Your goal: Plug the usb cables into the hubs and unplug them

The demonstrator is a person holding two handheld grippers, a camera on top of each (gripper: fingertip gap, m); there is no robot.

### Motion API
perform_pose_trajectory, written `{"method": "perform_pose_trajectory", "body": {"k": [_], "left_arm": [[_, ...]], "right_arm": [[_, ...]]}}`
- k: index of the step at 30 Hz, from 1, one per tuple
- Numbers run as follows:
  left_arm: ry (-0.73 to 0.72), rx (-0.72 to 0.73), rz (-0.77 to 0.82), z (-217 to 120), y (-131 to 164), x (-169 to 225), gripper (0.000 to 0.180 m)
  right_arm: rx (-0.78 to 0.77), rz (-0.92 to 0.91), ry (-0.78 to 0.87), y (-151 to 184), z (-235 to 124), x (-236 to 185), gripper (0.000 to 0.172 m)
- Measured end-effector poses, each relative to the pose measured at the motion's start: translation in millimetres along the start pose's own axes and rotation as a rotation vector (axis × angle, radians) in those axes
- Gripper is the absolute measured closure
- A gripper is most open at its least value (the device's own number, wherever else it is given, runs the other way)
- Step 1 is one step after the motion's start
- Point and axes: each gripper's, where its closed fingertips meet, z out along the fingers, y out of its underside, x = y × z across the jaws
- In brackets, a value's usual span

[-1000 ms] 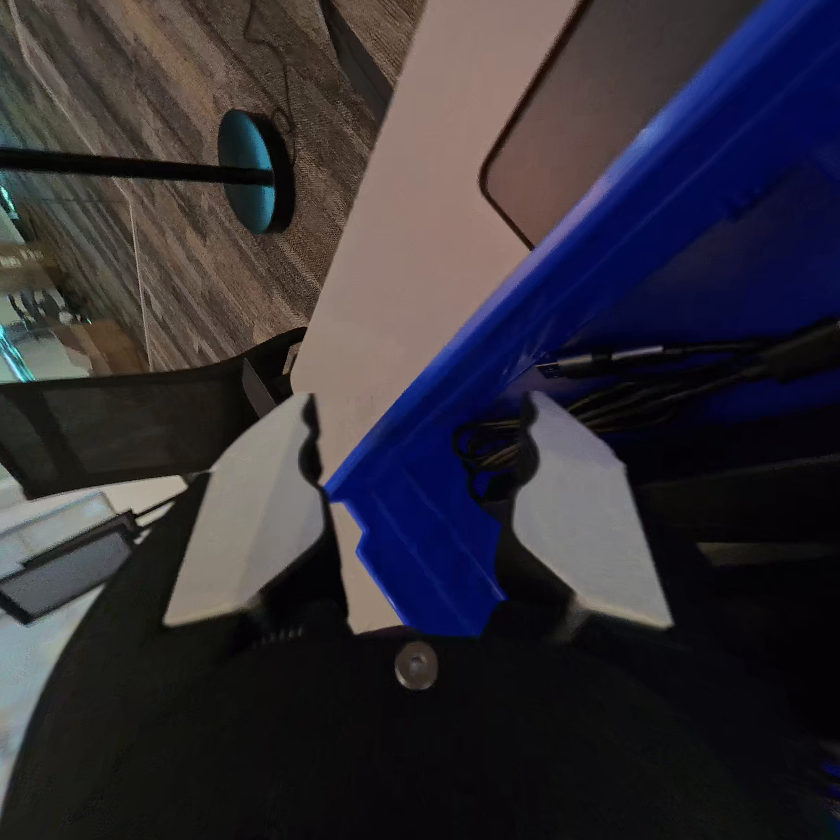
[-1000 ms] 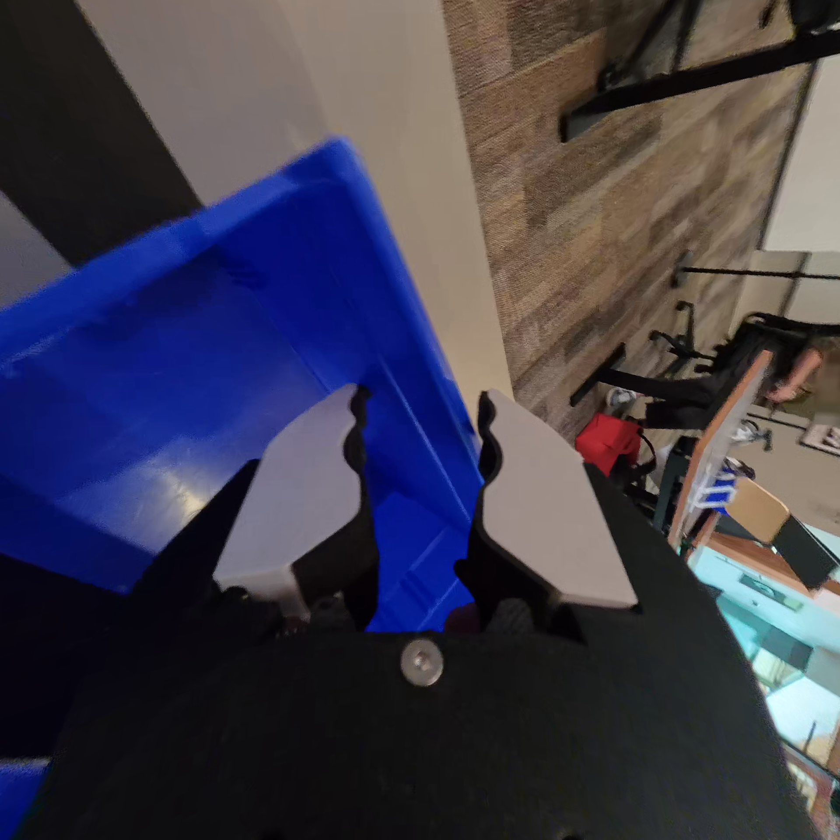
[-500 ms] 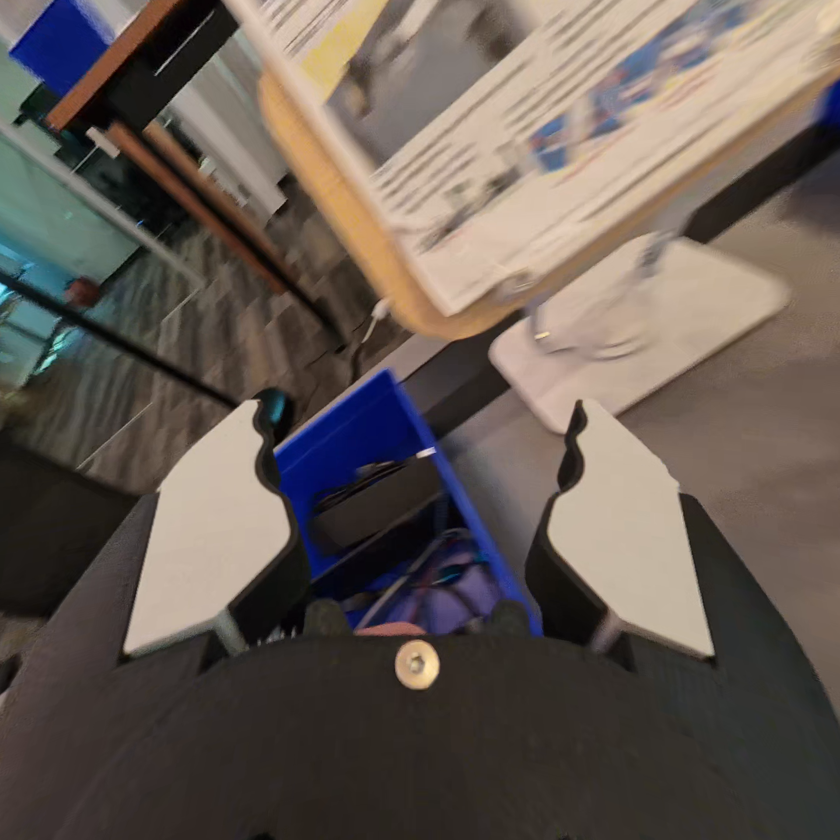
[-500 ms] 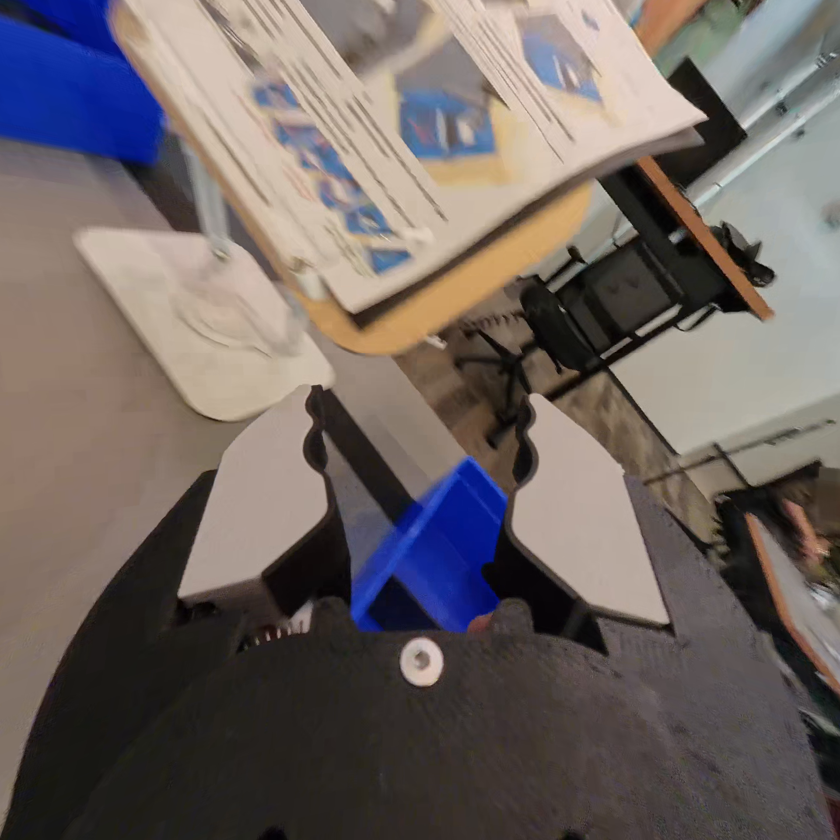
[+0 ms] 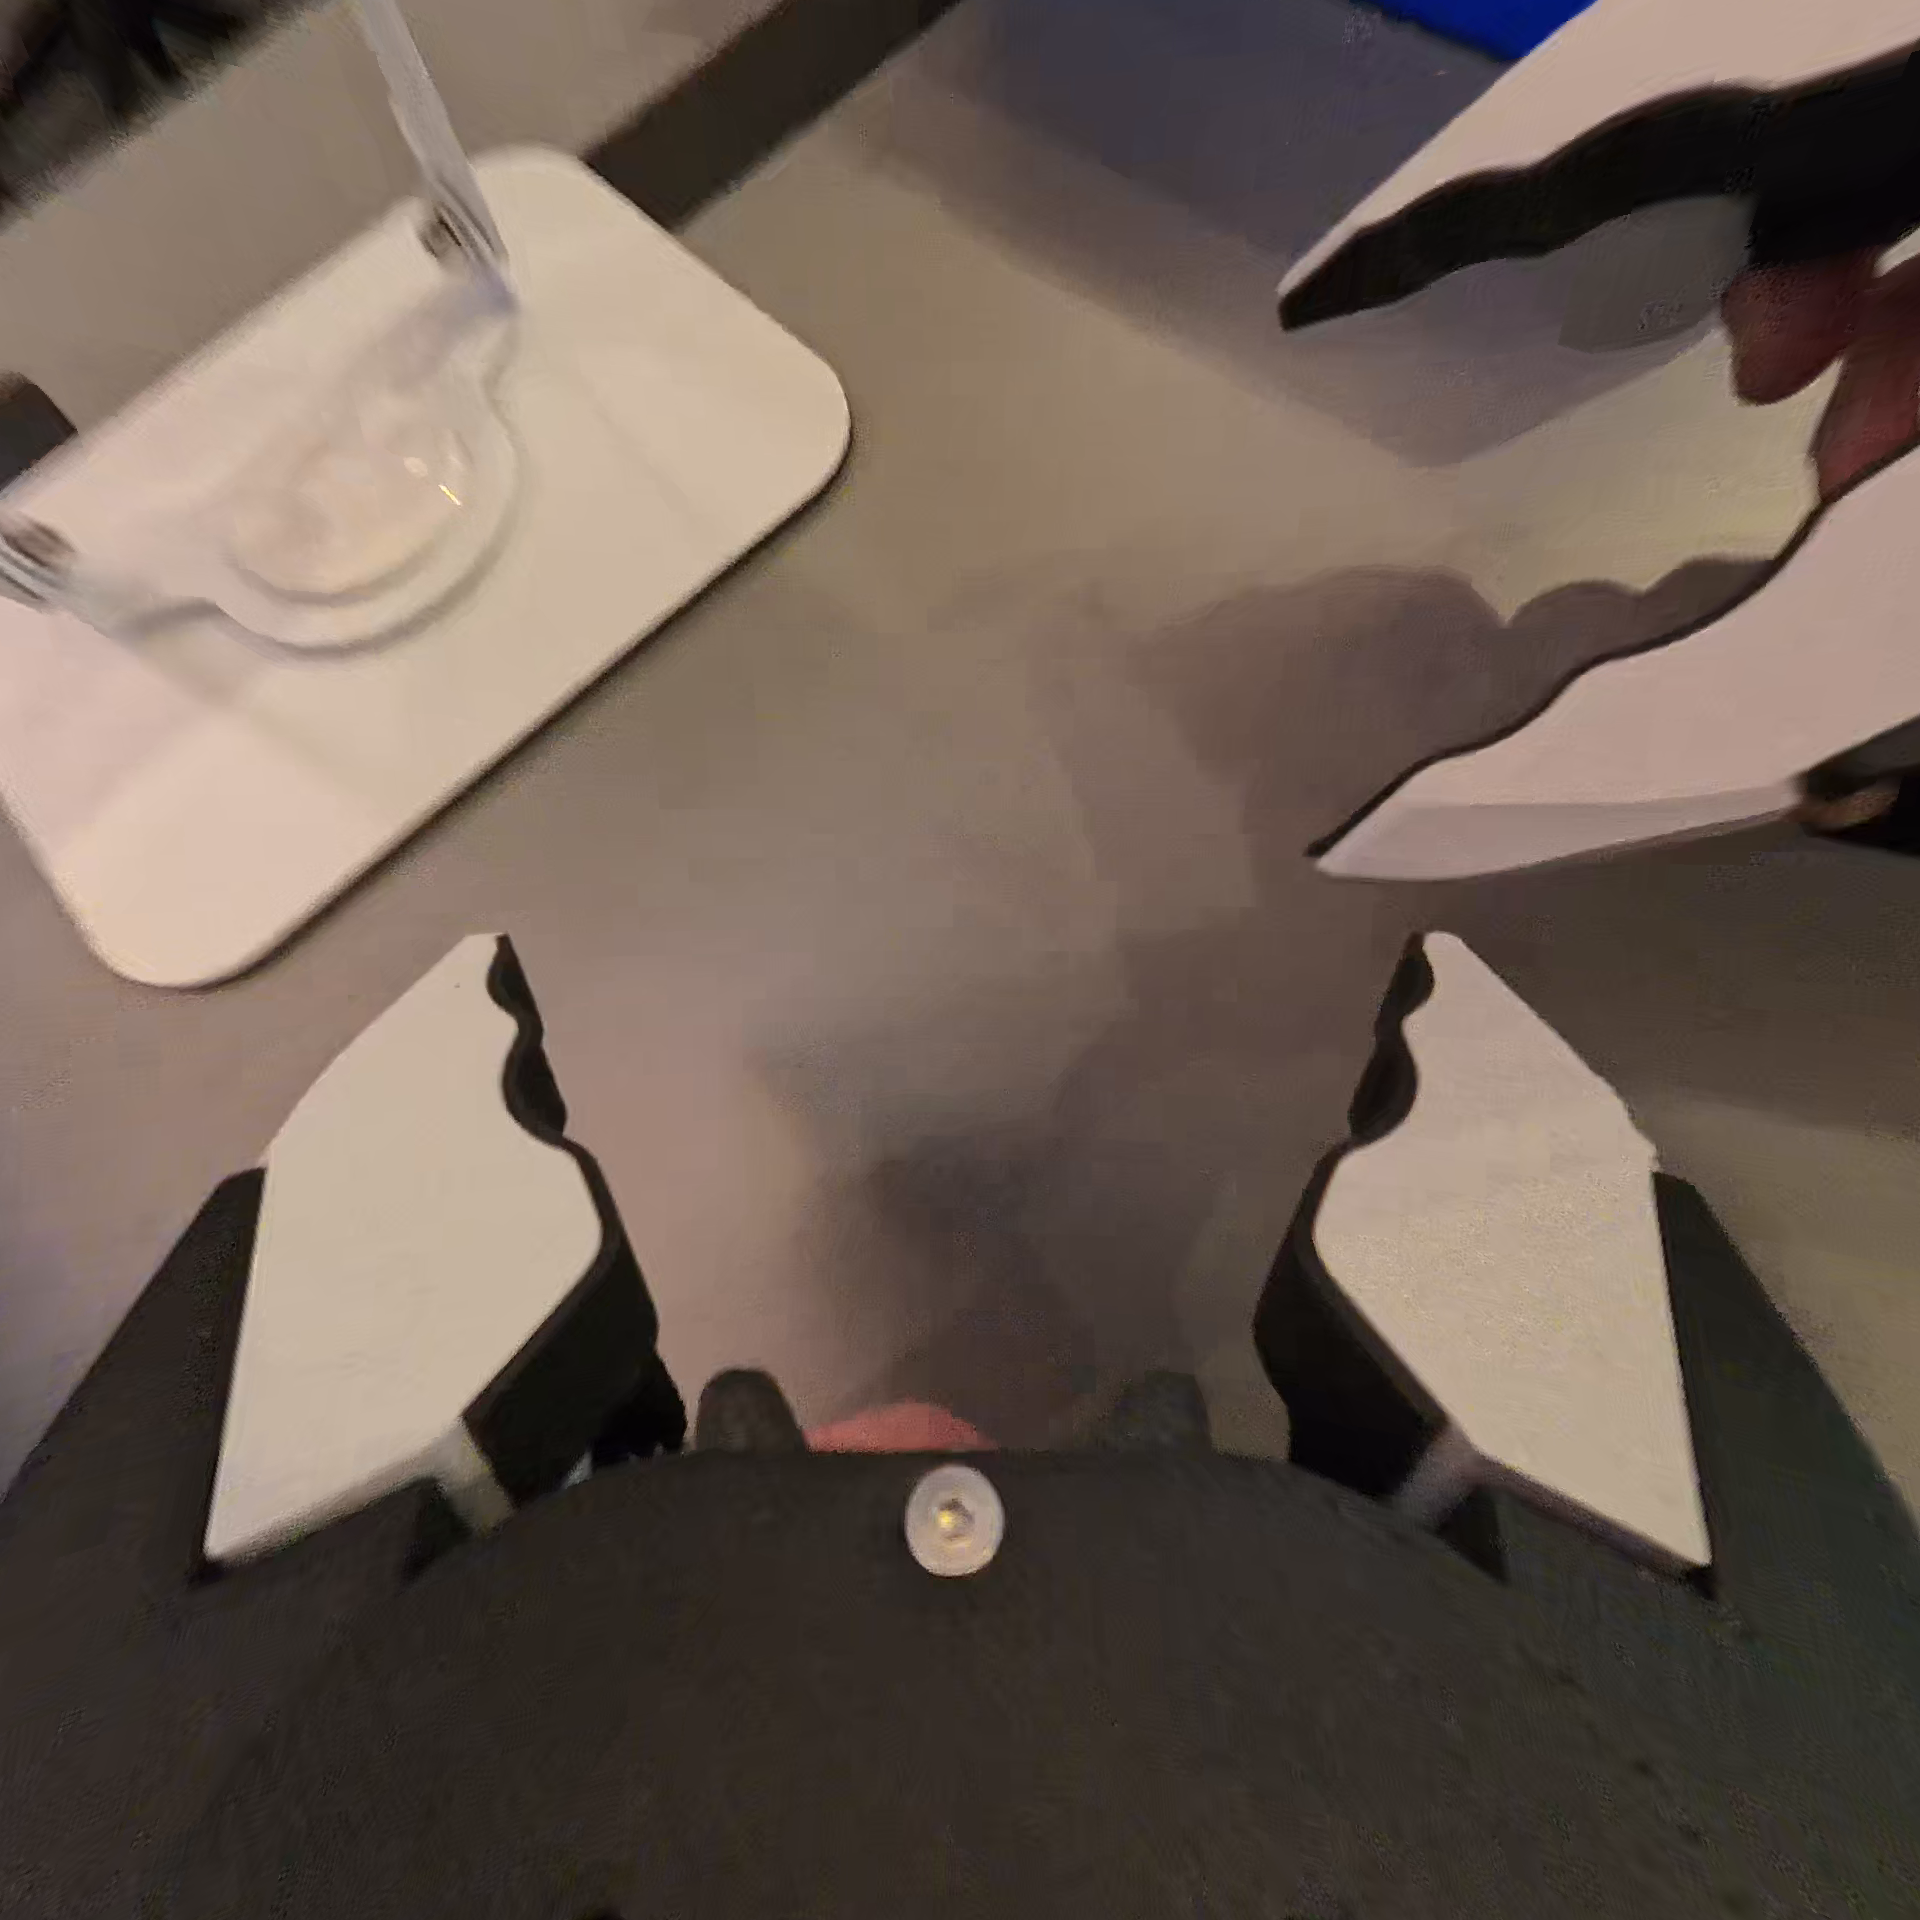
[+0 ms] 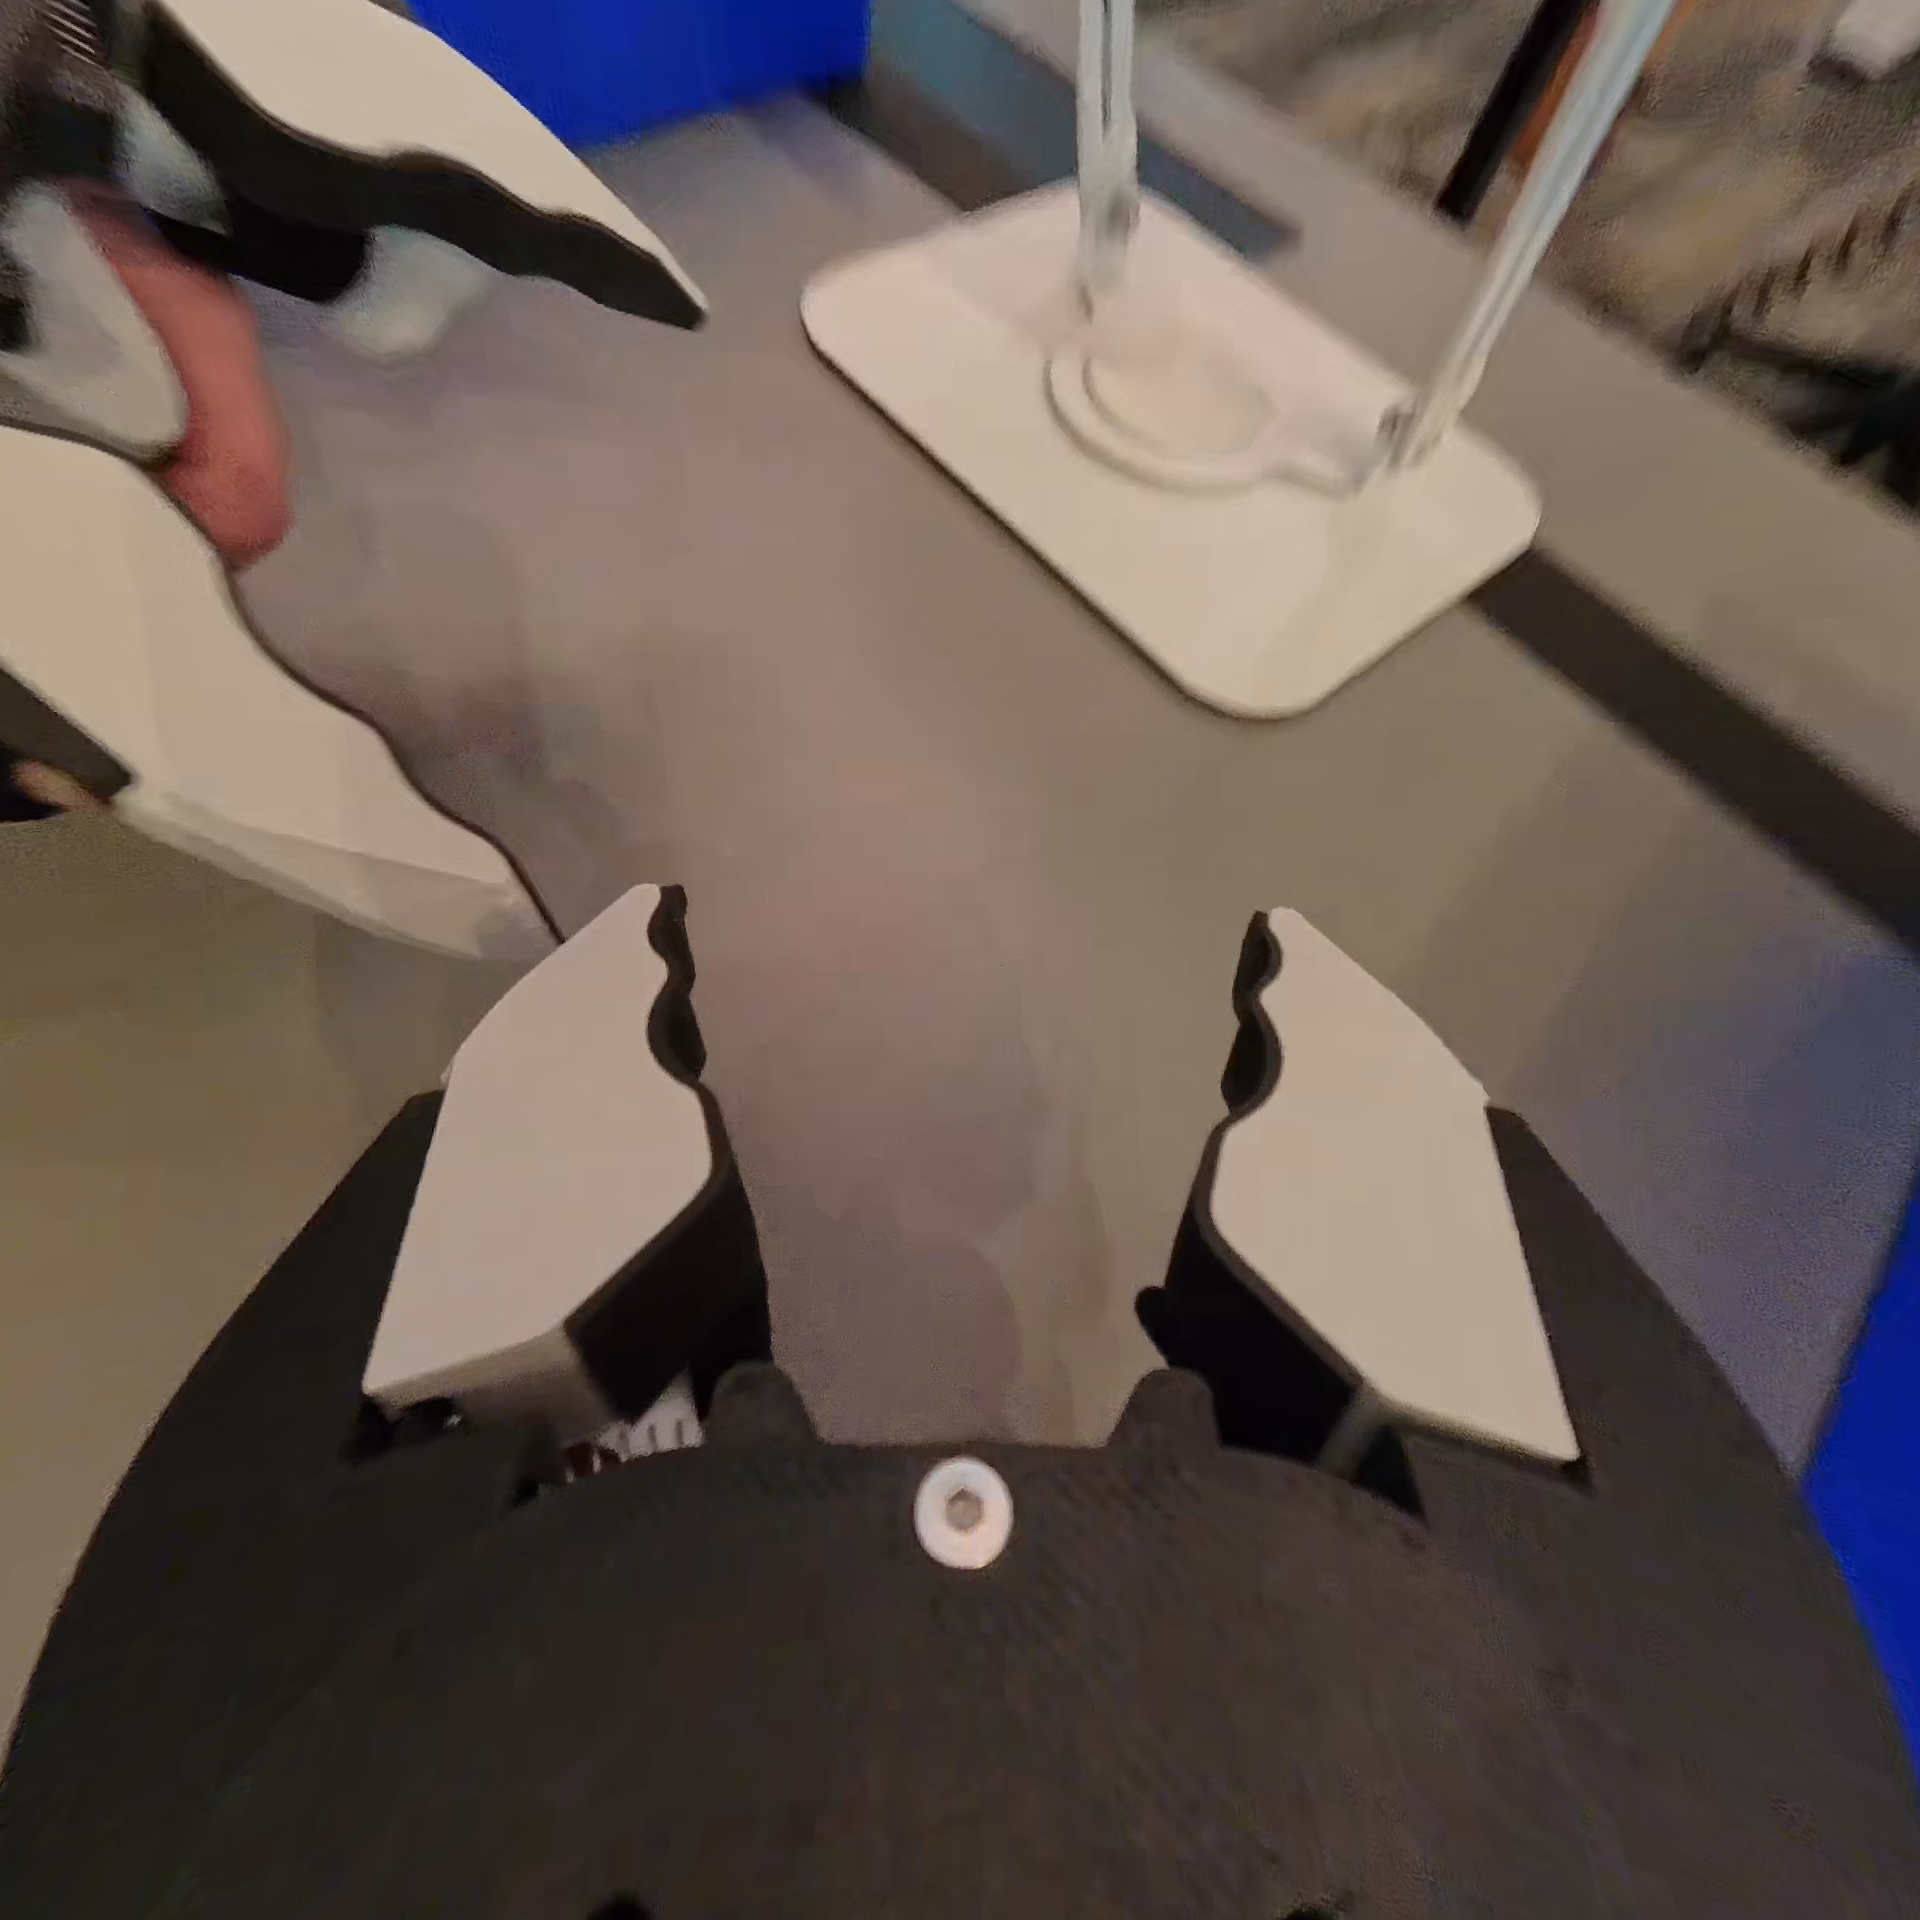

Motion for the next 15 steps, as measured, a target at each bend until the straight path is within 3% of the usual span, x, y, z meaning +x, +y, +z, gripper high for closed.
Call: {"method": "perform_pose_trajectory", "body": {"k": [3,6,15], "left_arm": [[0.011,-0.044,-0.021,15,12,1,0.034],[0.039,-0.093,-0.059,25,22,2,0.034],[0.054,-0.133,-0.063,32,25,6,0.041]], "right_arm": [[-0.088,0.023,-0.004,20,18,1,0.056],[-0.127,-0.034,0.031,25,22,2,0.057],[-0.177,0.042,-0.049,33,25,1,0.064]]}}
